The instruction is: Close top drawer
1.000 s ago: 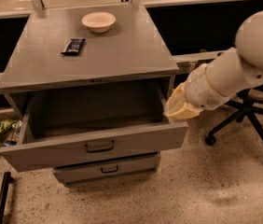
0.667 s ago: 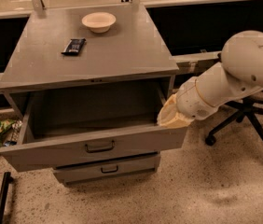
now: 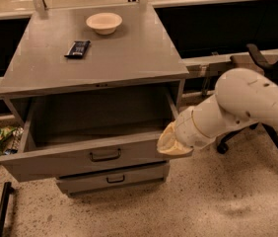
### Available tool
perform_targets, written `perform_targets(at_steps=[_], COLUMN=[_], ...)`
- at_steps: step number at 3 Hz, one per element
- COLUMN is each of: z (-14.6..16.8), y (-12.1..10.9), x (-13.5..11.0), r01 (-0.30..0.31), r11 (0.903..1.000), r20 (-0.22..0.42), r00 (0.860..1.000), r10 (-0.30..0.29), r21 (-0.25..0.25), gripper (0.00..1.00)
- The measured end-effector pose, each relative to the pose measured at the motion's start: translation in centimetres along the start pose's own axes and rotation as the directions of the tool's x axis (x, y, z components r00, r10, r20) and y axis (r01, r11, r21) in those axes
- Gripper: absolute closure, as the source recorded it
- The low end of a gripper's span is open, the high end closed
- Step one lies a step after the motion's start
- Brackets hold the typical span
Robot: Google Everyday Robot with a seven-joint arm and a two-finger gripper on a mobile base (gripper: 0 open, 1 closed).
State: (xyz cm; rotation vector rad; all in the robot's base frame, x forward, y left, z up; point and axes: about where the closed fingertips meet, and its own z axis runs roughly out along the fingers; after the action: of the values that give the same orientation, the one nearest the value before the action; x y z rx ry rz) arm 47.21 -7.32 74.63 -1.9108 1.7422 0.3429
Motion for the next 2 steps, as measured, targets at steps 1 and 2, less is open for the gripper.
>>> perform_targets(at_steps=[1,2], z=[2.90,2.90], y=[0.34,0.34], x=[0.54,0.54], r01=[0.042,0.042], r11=[0.9949,0.9949], r20=[-0.038,-0.038], r00=[0.999,0.999], r10=[-0.039,-0.039], r21=[0.092,0.092], gripper=[1.00,1.00])
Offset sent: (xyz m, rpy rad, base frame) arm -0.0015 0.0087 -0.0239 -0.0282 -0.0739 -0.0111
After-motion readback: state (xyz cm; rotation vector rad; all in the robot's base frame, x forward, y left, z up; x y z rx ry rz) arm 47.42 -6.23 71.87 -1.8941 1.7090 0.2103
